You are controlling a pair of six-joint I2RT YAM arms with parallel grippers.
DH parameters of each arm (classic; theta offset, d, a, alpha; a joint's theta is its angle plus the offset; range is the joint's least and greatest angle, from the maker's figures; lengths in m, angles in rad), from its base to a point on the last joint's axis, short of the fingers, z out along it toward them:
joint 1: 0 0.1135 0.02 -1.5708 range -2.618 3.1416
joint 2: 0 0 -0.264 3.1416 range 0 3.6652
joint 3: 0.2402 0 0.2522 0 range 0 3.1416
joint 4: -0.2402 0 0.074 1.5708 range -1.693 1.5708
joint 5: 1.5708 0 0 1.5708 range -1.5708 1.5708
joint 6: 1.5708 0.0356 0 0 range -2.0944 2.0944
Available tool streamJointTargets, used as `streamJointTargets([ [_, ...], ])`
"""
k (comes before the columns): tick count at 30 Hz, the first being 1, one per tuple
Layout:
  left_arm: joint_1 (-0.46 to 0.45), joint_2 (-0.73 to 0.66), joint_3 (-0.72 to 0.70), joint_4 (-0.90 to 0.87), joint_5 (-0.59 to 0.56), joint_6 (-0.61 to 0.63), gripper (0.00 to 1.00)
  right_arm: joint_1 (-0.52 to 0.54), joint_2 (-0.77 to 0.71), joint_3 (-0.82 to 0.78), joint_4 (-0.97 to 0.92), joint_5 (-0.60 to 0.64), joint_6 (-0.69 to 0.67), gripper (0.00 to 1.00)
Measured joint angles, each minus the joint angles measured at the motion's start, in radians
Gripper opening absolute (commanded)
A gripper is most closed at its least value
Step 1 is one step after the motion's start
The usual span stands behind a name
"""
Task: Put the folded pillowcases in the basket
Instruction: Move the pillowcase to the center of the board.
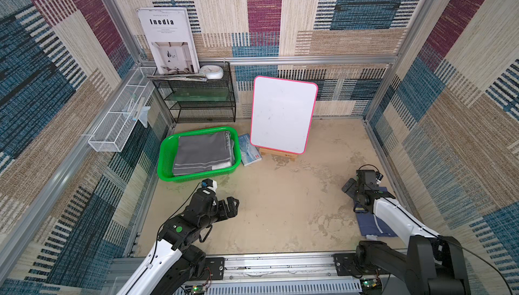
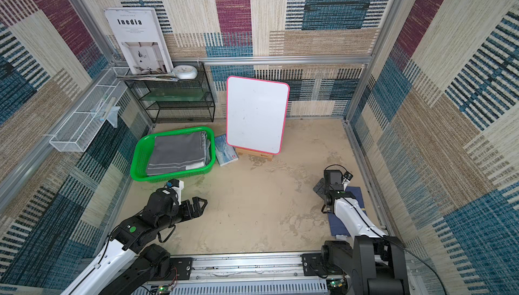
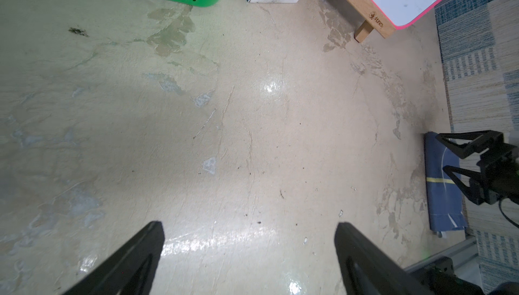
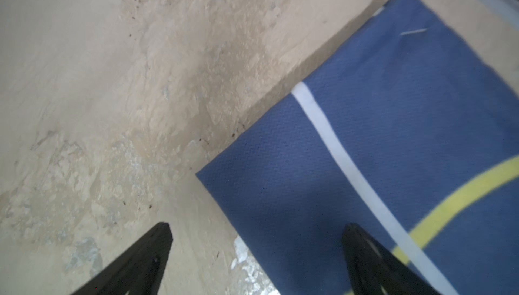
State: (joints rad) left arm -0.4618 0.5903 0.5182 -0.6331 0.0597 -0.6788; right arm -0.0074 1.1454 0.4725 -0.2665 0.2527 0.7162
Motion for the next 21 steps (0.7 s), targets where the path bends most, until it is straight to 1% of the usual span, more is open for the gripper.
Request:
streamJointTargets([
  [2, 0.0, -0.001, -0.003, 0.001, -0.008, 0.0, 1.0, -0.001, 0.014, -0.003, 0.006, -0.046, -0.004, 1.0],
  [7, 0.0, 0.003, -0.006, 0.002, -0.011, 0.002, 1.0, -0.003, 0.05, 0.008, 0.016, -0.098, -0.021, 1.0],
  [14, 0.0, 0.004, -0.006, 0.001, -0.015, 0.002, 1.0, 0.006, 0.067, -0.002, 0.104, -0.175, -0.051, 1.0],
  [17, 0.0, 0.004, -0.006, 0.0, -0.019, 0.002, 0.99, 0.048, 0.063, -0.011, 0.14, -0.213, -0.051, 1.0],
  [21, 0.0, 0.004, -0.006, -0.001, -0.034, 0.002, 1.0, 0.167, 0.063, -0.012, 0.161, -0.257, -0.024, 1.0],
])
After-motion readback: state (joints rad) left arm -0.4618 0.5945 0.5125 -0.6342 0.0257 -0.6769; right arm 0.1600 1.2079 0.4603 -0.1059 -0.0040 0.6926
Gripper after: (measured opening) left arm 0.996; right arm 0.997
